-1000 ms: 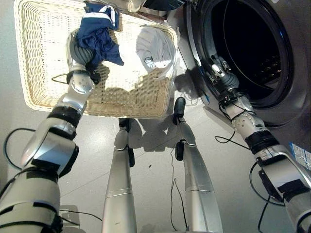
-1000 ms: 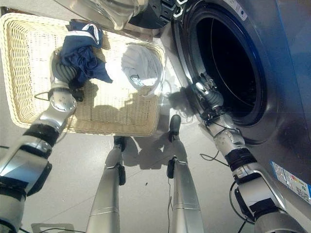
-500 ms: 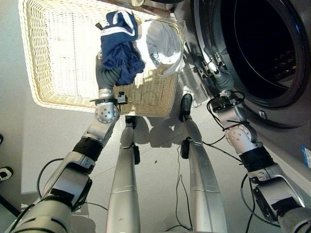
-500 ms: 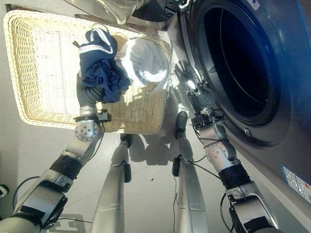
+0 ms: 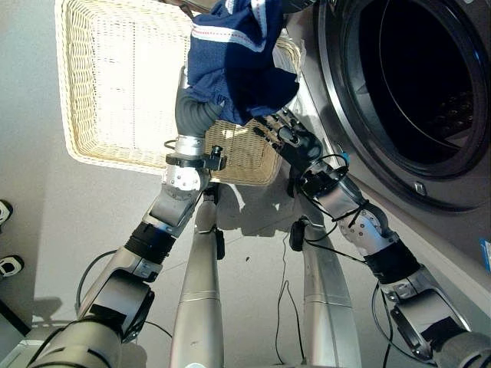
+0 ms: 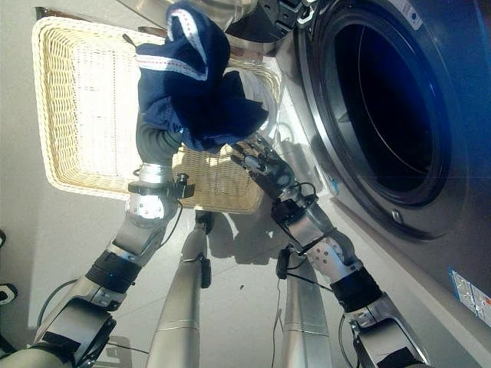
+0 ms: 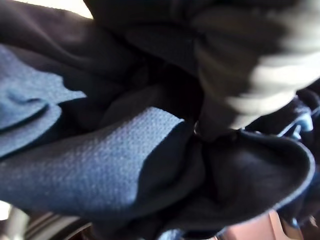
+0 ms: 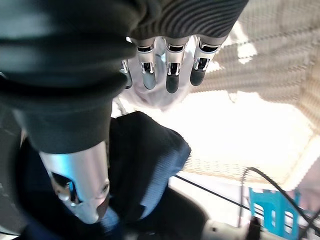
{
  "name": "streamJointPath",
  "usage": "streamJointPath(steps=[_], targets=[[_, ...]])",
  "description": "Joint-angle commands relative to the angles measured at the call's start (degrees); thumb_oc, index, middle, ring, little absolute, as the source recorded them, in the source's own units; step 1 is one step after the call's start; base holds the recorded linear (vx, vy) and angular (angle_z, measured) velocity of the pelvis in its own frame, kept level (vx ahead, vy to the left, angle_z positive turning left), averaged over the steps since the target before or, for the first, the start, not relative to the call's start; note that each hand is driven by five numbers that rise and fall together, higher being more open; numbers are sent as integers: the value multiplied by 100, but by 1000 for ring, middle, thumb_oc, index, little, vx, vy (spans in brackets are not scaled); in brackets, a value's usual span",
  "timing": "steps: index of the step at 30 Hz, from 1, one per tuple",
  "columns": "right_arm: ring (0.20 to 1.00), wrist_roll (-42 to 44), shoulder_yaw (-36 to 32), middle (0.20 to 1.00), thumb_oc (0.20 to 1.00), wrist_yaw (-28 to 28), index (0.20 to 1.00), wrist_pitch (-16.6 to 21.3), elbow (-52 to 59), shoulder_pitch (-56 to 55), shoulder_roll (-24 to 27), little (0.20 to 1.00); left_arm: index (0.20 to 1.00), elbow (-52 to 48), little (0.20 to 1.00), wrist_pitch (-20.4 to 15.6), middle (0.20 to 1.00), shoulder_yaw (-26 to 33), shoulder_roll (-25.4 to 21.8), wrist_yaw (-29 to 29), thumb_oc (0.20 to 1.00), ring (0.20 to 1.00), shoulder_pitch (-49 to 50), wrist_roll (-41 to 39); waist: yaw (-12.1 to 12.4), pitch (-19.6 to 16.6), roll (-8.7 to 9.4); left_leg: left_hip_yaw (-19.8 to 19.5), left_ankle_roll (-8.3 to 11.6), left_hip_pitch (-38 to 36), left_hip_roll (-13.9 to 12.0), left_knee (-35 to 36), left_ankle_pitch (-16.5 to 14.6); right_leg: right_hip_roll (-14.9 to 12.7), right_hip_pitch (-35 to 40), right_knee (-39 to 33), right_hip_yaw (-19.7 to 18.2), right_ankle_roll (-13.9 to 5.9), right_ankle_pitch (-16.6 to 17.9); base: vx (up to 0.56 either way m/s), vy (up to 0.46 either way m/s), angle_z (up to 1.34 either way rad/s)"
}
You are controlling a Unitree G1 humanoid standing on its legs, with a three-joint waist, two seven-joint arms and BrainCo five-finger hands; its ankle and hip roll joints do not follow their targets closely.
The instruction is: Put the clothes into the washing machine.
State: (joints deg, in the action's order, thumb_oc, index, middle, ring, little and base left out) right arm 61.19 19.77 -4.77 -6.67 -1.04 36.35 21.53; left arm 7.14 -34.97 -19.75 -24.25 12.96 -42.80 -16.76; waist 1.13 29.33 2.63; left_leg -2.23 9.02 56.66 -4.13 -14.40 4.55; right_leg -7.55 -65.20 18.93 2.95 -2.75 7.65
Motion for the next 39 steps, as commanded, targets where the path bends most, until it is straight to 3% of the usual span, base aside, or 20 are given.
streamJointPath(steps=[1,5,11,12,18,26,39], targets=[[1000,162,220,1000,1000,-221,1000,-112,574,-20,-72,1000,200,-888,200,-376,200,47,234,-475,200,200,-131,25,-34,46,-370,-137,-608,17,882,234,345,438,363,-74,657,-432,63,0,0,0],[1000,255,299,1000,1000,-310,1000,-35,552,55,-159,1000,200,-1047,200,-144,200,-30,291,-757,200,200,-123,8,17,46,-396,-177,-625,43,941,149,343,432,356,-33,682,-425,59,9,-9,2],[1000,280,303,1000,1000,-297,1000,255,565,190,-179,1000,200,-987,200,178,200,-116,235,-623,200,200,-181,220,43,46,-407,-183,-635,38,963,113,356,434,367,-4,701,-429,65,4,-5,2],[1000,303,259,1000,1000,-348,1000,470,532,229,-180,1000,200,-917,200,434,200,-137,162,-612,200,200,-228,296,50,46,-408,-178,-637,37,968,86,338,423,377,2,719,-438,56,0,0,0],[1000,304,79,1000,1000,-423,1000,972,697,291,-12,1000,200,-727,200,921,200,-254,-220,172,200,200,-293,1302,45,46,-415,-179,-655,123,976,-6,341,414,295,69,732,-445,80,0,0,0],[1000,251,-109,1000,1000,-481,1000,1292,909,122,55,1000,200,-731,200,1024,200,-168,-451,739,200,200,-211,2062,47,46,-440,-149,-652,174,953,-68,323,395,240,149,742,-446,44,0,0,0],[1000,220,-139,1000,1000,-706,1000,1289,1071,-14,171,1000,200,-741,200,1263,200,-121,-643,1161,200,200,-175,3045,41,46,-439,-113,-625,214,924,-127,311,373,195,217,767,-462,29,0,0,0]])
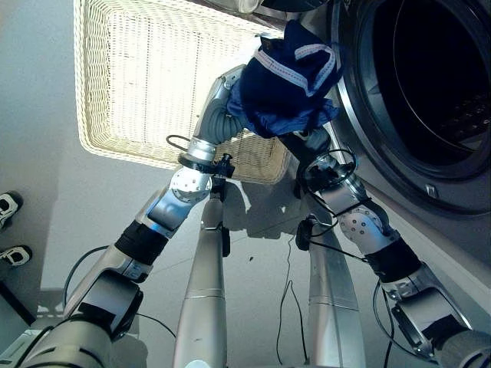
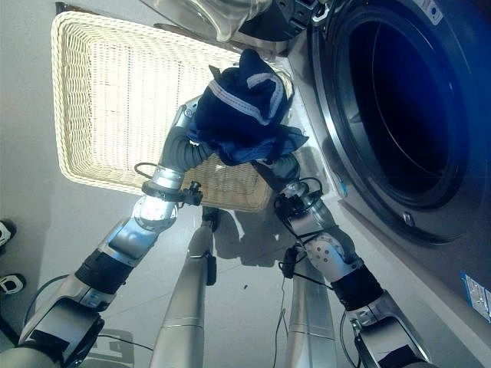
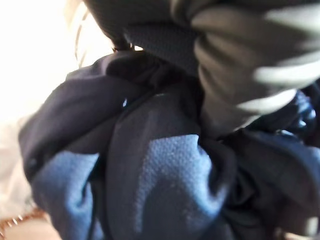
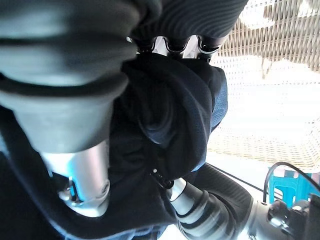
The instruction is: Put the clothes into the washing machine.
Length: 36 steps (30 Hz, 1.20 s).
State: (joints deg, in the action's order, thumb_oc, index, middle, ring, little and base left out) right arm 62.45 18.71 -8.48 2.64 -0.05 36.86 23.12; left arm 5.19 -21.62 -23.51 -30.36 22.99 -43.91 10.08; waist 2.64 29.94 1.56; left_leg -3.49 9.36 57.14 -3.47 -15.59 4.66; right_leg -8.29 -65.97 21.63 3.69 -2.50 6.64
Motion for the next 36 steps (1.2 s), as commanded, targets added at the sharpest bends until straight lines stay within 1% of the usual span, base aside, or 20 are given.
streamJointPath(steps=[1,4,7,9,10,11,12,14,16,19,24,29,32,33,34,35,36], targets=[[1000,130,-41,1000,1000,-351,1000,360,964,-54,17,1000,200,-544,200,-5,200,239,-66,125,200,200,-90,606,-106,-15,-335,11,-657,168,858,-10,296,442,268,-43,697,-491,125,0,0,0],[1000,132,-28,1000,1000,-333,1000,342,1011,-41,24,1000,200,-568,200,169,200,158,-148,70,200,200,-152,907,-109,-15,-336,20,-655,167,854,-11,296,445,269,-40,705,-490,126,0,0,0],[1000,129,15,1000,1000,-384,1000,365,1064,-36,55,1000,200,-564,200,434,200,14,-263,-129,200,200,-259,1277,-133,-15,-334,42,-660,187,840,-26,289,456,243,-31,694,-494,130,0,0,0],[1000,139,39,1000,1000,-379,1000,402,1087,-24,73,1000,200,-555,200,543,200,-91,-348,-284,200,200,-338,1329,-145,-15,-333,59,-656,195,829,-23,292,461,236,-39,691,-496,137,0,0,0],[918,148,47,918,918,-367,918,450,1089,-21,90,918,200,-554,200,589,200,-147,-377,-396,200,200,-380,1412,-155,-15,-329,68,-652,199,823,-29,295,466,230,-40,685,-499,146,0,0,0],[479,169,60,479,479,-356,479,468,1091,-7,100,479,200,-561,200,608,200,-198,-408,-481,200,200,-429,1408,-168,-15,-328,77,-651,197,817,-26,296,473,232,-50,679,-498,151,0,0,0],[200,176,63,200,200,-353,200,473,1096,-4,104,200,200,-568,200,614,200,-208,-411,-517,200,200,-446,1419,-169,-15,-328,81,-650,201,816,-28,297,476,228,-49,677,-498,149,0,0,0],[200,178,85,200,200,-348,200,501,1108,7,114,200,200,-604,200,667,200,-290,-450,-624,200,200,-517,1504,-181,-15,-338,90,-650,218,811,-39,292,479,202,-35,666,-497,149,0,0,0],[200,181,89,200,200,-337,200,497,1114,20,112,200,200,-600,200,664,200,-327,-453,-660,200,200,-546,1510,-184,-15,-339,95,-650,218,809,-33,294,481,201,-37,665,-497,150,0,0,0],[200,153,119,200,200,-296,200,533,1099,33,85,200,200,-642,200,628,200,-424,-466,-872,200,200,-643,1522,-201,-15,-335,116,-648,211,804,-22,300,499,204,-55,654,-502,163,0,0,0],[200,178,141,200,200,-253,200,563,1128,41,78,200,200,-666,200,635,200,-500,-475,-936,200,200,-677,1527,-209,-15,-324,131,-642,208,795,-21,302,502,213,-73,655,-504,177,0,0,0],[200,229,145,200,200,-178,200,637,1108,59,34,200,200,-695,200,778,200,-544,-452,-987,200,200,-708,1580,-208,-15,-322,125,-638,219,791,-3,316,505,204,-83,645,-512,186,0,0,0],[200,300,120,200,200,-164,200,657,1106,46,34,200,200,-697,200,880,200,-528,-441,-885,200,200,-658,1585,-202,-15,-328,116,-644,222,799,4,324,508,197,-79,640,-511,192,0,0,0],[200,309,113,200,200,-168,200,675,1105,31,23,200,410,-680,410,973,410,-507,-432,-754,410,410,-637,1640,-200,-15,-325,115,-645,226,800,-2,323,510,195,-71,641,-509,189,0,0,0],[200,311,112,200,200,-171,200,687,1105,25,23,200,743,-676,743,995,743,-507,-441,-662,743,743,-624,1643,-200,-15,-324,117,-646,226,799,-3,321,509,197,-75,640,-509,188,0,0,0],[200,312,111,200,200,-167,200,707,1107,20,17,200,1000,-665,1000,1059,1000,-491,-433,-534,1000,1000,-605,1602,-198,-15,-320,118,-648,227,798,-3,319,509,199,-80,642,-509,186,0,0,0],[200,313,107,200,200,-167,200,717,1109,17,2,200,1000,-630,1000,1080,1000,-477,-425,-453,1000,1000,-593,1606,-195,-15,-320,118,-648,226,796,1,318,508,198,-76,644,-512,182,0,0,0]])
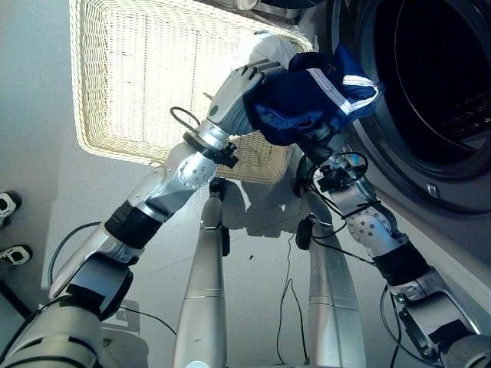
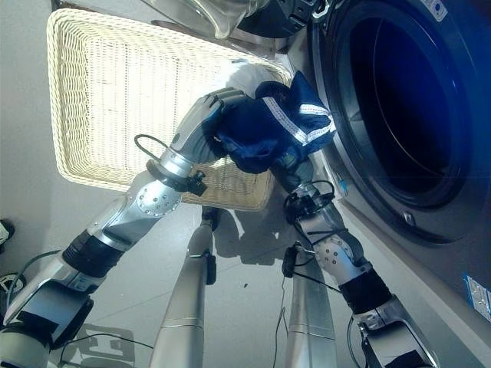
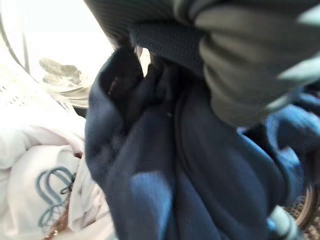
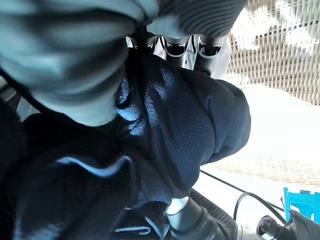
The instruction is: Put the clothes into the washing machine.
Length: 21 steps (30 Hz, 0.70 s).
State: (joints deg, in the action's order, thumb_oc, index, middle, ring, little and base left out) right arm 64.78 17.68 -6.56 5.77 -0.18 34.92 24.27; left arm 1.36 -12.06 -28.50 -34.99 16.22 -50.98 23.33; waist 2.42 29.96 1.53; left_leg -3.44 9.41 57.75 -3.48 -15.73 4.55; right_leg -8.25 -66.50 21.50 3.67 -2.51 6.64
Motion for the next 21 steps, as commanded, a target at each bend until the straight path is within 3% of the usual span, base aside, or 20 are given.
streamJointPath(steps=[1,7,15,21], targets=[[200,83,201,200,200,-358,200,416,1120,212,-127,200,1000,-220,1000,166,1000,30,35,335,1000,1000,129,287,-168,-17,-315,104,-655,173,801,11,330,500,242,-59,649,-511,186,0,0,0],[200,110,118,200,200,-265,200,619,1142,190,-203,200,1000,-136,1000,281,1000,195,104,889,1000,1000,328,347,-117,-17,-317,61,-659,149,820,40,343,481,270,-72,682,-517,188,0,0,0],[200,245,-170,200,200,-355,200,1137,1162,209,-217,200,1000,-143,1000,271,1000,267,81,779,1000,1000,372,419,-114,-17,-313,58,-666,164,816,25,333,464,263,-45,705,-527,184,0,0,0],[200,461,-372,200,200,-545,200,1319,1265,215,-253,200,1000,-137,1000,338,1000,314,56,625,1000,1000,350,385,-127,-17,-300,47,-663,137,813,22,319,467,289,-30,700,-535,175,0,0,0]])
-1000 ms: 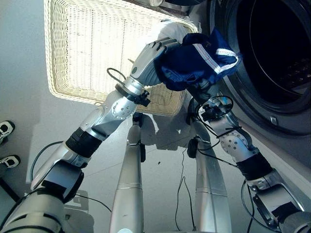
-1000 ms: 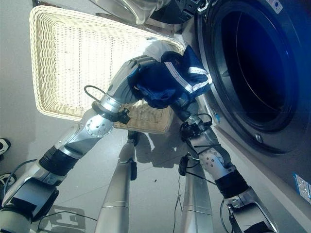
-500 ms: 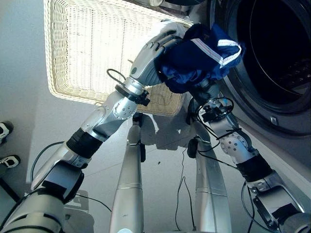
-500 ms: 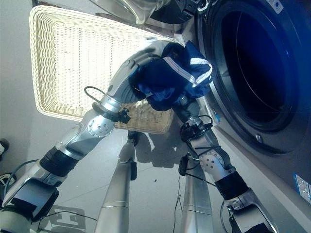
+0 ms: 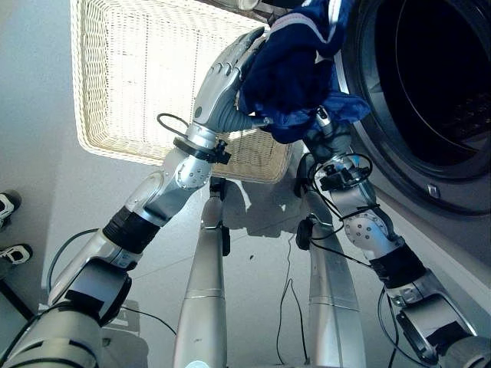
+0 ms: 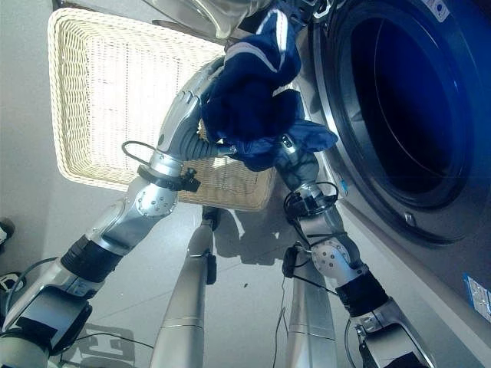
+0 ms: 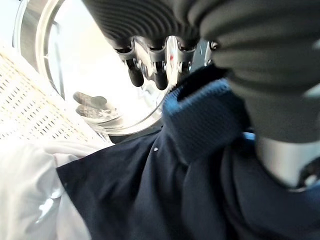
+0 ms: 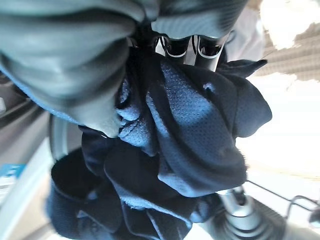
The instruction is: Put the clothes into the washing machine.
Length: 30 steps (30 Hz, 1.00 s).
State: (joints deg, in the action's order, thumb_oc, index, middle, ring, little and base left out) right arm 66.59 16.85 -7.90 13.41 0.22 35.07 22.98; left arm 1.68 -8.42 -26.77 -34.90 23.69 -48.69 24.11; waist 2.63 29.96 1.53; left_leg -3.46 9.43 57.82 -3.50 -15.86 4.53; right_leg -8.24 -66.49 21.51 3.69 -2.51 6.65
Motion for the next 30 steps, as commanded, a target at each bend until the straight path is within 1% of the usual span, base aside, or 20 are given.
streamJointPath(steps=[1,4,9,11,14,16,18,19,21,24,26,30], targets=[[200,323,-308,200,200,-469,200,588,1234,191,-129,200,1000,-167,1000,-10,1000,148,45,-153,1000,1000,128,304,-149,-17,-301,50,-664,123,814,40,322,467,295,-33,698,-536,174,0,0,0],[200,402,-373,200,200,-601,200,670,1282,193,-164,200,1000,-126,1000,-39,1000,143,27,-269,1000,1000,134,258,-151,-17,-304,52,-666,101,808,50,319,459,309,-32,705,-539,178,0,0,0],[200,525,-422,200,200,-799,200,686,1315,198,-194,200,1000,-93,1000,-33,1000,155,6,-295,1000,1000,133,175,-153,-17,-304,57,-664,74,799,74,323,452,335,-57,715,-544,188,0,0,0],[200,632,-443,200,200,-881,200,665,1323,204,-203,200,1000,-81,1000,-19,1000,174,-2,-285,1000,1000,136,160,-149,-17,-303,55,-664,62,798,90,327,453,349,-67,716,-546,186,0,0,0],[200,1026,-489,200,200,-1254,200,547,1344,161,-267,200,1000,-1,1000,-17,1000,217,0,-225,1000,1000,166,33,-151,-17,-310,59,-663,48,803,104,332,451,362,-80,718,-549,191,0,0,0],[200,1086,-489,200,200,-1312,200,543,1346,152,-278,200,1000,17,1000,5,1000,223,1,-196,1000,1000,179,-13,-147,-17,-312,56,-664,46,805,106,337,450,363,-77,720,-550,196,0,0,0],[200,1179,-492,200,200,-1407,200,530,1330,143,-316,200,1000,79,1000,62,1000,241,9,-91,1000,1000,203,-71,-143,-17,-317,51,-664,33,806,122,345,451,376,-82,720,-552,195,0,0,0],[200,1287,-504,200,200,-1454,200,503,1327,135,-344,200,1000,160,1000,51,1000,255,6,-1,1000,1000,222,-254,-144,-17,-316,56,-661,33,801,111,347,444,377,-77,724,-554,200,0,0,0],[200,1393,-513,200,200,-1480,200,508,1294,139,-359,200,1000,229,1000,49,1000,285,35,106,1000,1000,246,-363,-142,-17,-318,66,-656,31,795,116,350,439,382,-87,727,-556,203,0,0,0],[200,1580,-558,200,200,-1480,200,497,1212,176,-387,200,1000,481,1000,28,1000,328,102,467,1000,1000,290,-692,-139,-17,-323,64,-652,21,798,120,355,439,389,-88,731,-556,207,0,0,0],[200,1692,-607,200,200,-1530,200,482,1155,182,-411,200,1000,682,1000,89,1000,377,147,710,1000,1000,329,-834,-142,-17,-323,68,-647,22,794,118,361,439,384,-85,726,-559,219,0,0,0],[200,1824,-665,200,200,-1590,200,554,1097,209,-384,200,1000,1045,1000,234,1000,384,140,975,1000,1000,350,-880,-160,-17,-310,84,-626,21,779,144,381,456,388,-114,721,-556,237,0,0,0]])
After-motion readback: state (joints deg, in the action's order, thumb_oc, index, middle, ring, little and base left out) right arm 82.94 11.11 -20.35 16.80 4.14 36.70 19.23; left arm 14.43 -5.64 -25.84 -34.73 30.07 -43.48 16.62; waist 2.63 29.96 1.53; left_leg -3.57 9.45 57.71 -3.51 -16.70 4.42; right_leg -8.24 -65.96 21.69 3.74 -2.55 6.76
